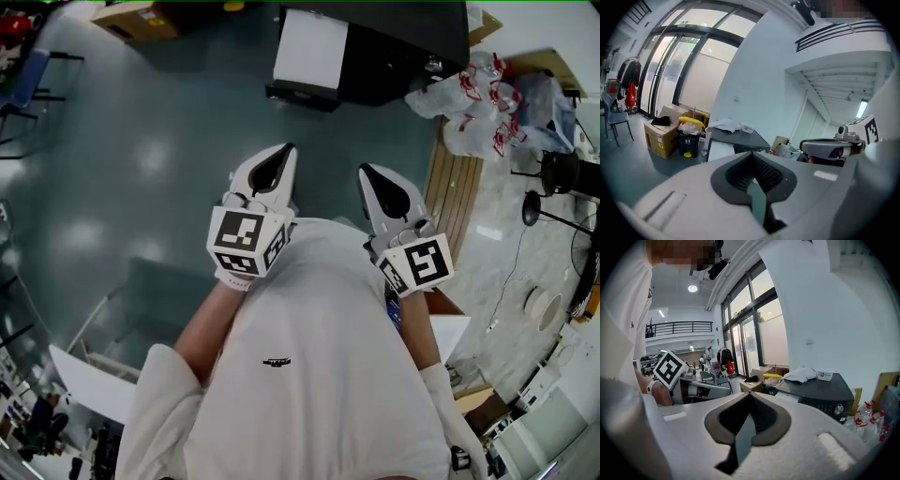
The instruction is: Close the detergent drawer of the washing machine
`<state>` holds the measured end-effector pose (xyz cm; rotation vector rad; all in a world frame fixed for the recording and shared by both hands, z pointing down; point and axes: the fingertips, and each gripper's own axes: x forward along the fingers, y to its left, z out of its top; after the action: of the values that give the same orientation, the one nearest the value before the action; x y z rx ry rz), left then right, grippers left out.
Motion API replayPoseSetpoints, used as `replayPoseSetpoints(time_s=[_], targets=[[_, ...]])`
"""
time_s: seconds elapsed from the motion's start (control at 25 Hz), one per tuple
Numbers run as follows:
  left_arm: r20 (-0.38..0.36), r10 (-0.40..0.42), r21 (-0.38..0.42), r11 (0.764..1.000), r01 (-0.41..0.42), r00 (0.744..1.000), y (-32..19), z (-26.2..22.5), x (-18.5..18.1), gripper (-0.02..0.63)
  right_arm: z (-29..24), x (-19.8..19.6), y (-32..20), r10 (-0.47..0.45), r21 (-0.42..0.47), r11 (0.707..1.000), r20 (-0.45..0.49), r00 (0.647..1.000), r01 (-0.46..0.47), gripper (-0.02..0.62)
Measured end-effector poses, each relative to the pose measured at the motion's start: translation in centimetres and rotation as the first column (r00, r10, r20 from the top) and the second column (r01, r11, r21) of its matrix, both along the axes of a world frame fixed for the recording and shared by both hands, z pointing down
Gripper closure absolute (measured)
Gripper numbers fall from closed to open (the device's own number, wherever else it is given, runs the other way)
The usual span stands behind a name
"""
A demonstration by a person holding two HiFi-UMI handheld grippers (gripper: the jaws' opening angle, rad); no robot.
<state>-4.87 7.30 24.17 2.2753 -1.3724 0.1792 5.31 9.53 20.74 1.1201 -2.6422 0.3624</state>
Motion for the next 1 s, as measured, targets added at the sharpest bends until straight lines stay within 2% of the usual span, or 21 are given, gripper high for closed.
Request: replayPoseSetpoints(time_s=[0.2,0.4,0.56,0.8,1.0], targets=[[-0.005,0.012,0.005,1.0,-0.012,1.0,-2.4,0.0,-2.6,0.591,-0.7,-2.4,-2.7,-0.005,0.023,1.0,-0.034,0.999,0.005,0.592],[-0.013,0.013,-0.019,1.0,-0.013,1.0,-3.8,0.6,-2.7,0.591,-0.3,-3.4,-4.5,-0.028,0.0,1.0,-0.041,0.999,0.028,0.592],[-0.01,-0.019,-0.036,0.999,0.019,1.0,-5.0,1.0,-3.0,0.591,0.1,-4.0,-6.7,-0.072,-0.007,0.997,-0.042,0.997,0.072,0.592],[0.007,-0.137,-0.059,0.989,0.137,0.991,-8.4,2.0,-2.8,0.591,1.0,-3.6,-11.3,-0.22,-0.021,0.976,-0.045,0.975,0.219,0.592],[0.027,-0.286,-0.09,0.954,0.287,0.958,-11.8,2.3,-2.4,0.591,1.2,-2.9,-15.8,-0.362,-0.048,0.931,-0.027,0.932,0.361,0.592]])
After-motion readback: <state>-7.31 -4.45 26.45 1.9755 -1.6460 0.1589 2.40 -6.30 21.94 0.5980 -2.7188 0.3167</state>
